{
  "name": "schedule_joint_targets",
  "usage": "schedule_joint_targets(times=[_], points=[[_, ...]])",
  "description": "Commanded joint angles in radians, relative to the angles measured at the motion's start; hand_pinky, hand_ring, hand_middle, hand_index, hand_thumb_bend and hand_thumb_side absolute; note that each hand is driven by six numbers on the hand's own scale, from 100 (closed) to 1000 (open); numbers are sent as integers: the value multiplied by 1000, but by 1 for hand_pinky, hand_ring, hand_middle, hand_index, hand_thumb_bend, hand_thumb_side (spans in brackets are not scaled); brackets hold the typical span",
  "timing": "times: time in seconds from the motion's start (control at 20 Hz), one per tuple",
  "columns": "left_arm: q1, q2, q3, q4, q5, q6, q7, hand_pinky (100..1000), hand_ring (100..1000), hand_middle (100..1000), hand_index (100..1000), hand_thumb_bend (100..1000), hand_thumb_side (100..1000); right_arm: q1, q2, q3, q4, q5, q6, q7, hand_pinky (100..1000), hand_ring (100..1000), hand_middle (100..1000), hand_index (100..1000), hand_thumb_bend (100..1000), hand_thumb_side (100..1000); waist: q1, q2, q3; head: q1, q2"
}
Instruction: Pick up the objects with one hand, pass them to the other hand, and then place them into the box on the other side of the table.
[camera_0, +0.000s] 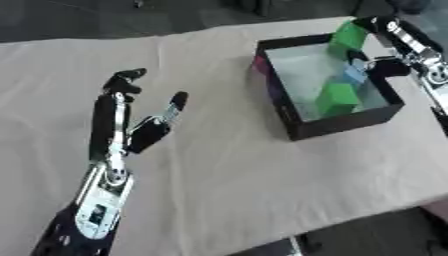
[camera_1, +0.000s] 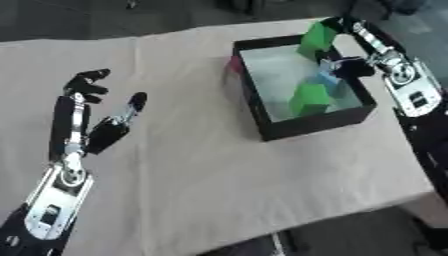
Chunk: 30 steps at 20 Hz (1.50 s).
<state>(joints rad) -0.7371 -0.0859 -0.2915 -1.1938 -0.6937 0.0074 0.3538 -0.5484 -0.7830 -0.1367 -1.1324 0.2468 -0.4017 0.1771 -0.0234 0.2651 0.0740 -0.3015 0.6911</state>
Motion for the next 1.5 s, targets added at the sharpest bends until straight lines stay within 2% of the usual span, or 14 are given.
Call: schedule_joint_targets(times=[0.05,0.2,0.35,0.55,0.9,1.0,1.05,1.2,1.25,1.3,1.35,1.4,1.45,1.5], points=[[-8,-1,1,-23,2,-2,1,641,658,741,819,612,747,-17,-27,-2,8,32,-34,14,964,862,634,691,171,100,-3,-18,0,2,-8],[-8,-2,1,-22,3,-2,2,641,658,742,821,613,745,-19,-25,1,19,59,-59,28,983,948,807,854,179,100,-4,-19,2,3,-6],[-8,-2,1,-23,3,-2,4,641,658,742,820,613,744,-20,-25,2,22,82,-86,46,1000,1000,944,960,196,100,-4,-19,1,4,-5],[-8,-2,1,-21,4,-2,5,640,658,742,821,613,744,-19,-25,0,19,117,-112,70,1000,1000,982,990,256,100,-3,-19,2,3,-6],[-6,-3,1,-20,5,0,5,639,657,742,823,614,741,-16,-22,-4,10,137,-119,75,1000,1000,980,1000,287,100,-3,-19,1,3,-7],[-6,-2,2,-20,5,1,6,639,657,741,823,610,739,-16,-22,-5,0,123,-116,76,1000,1000,978,1000,235,100,-4,-20,1,4,-9],[-5,-2,3,-20,4,2,7,639,657,741,822,592,738,-15,-21,-8,-4,107,-109,75,1000,1000,981,1000,123,100,-4,-20,1,5,-8],[-4,9,16,-24,8,18,19,644,659,743,820,489,714,-13,-27,-27,-53,-71,-80,52,1000,1000,982,988,100,100,-6,-27,-2,24,4],[-5,17,21,-30,10,25,23,653,666,748,823,437,684,-8,-38,-33,-83,-159,-72,52,1000,1000,981,972,100,183,-7,-30,-2,36,9],[-6,27,26,-39,12,31,25,657,668,749,825,417,666,-1,-49,-41,-117,-247,-64,57,1000,1000,987,975,100,302,-7,-33,-1,48,13],[-8,36,31,-51,14,37,28,664,668,753,827,256,740,8,-60,-52,-150,-330,-55,64,1000,1000,1000,984,100,623,-6,-36,-1,60,18],[-11,48,37,-65,17,44,31,665,669,752,829,446,482,22,-72,-62,-184,-407,-42,75,1000,1000,1000,990,100,459,-6,-39,0,74,24],[-15,63,39,-80,14,49,26,668,673,756,833,471,385,39,-82,-72,-216,-477,-24,93,1000,1000,1000,996,100,472,-5,-42,1,86,28],[-19,80,38,-95,5,53,14,670,680,763,836,433,343,57,-91,-83,-244,-544,0,117,1000,1000,1000,1000,100,496,-4,-45,1,97,30]])
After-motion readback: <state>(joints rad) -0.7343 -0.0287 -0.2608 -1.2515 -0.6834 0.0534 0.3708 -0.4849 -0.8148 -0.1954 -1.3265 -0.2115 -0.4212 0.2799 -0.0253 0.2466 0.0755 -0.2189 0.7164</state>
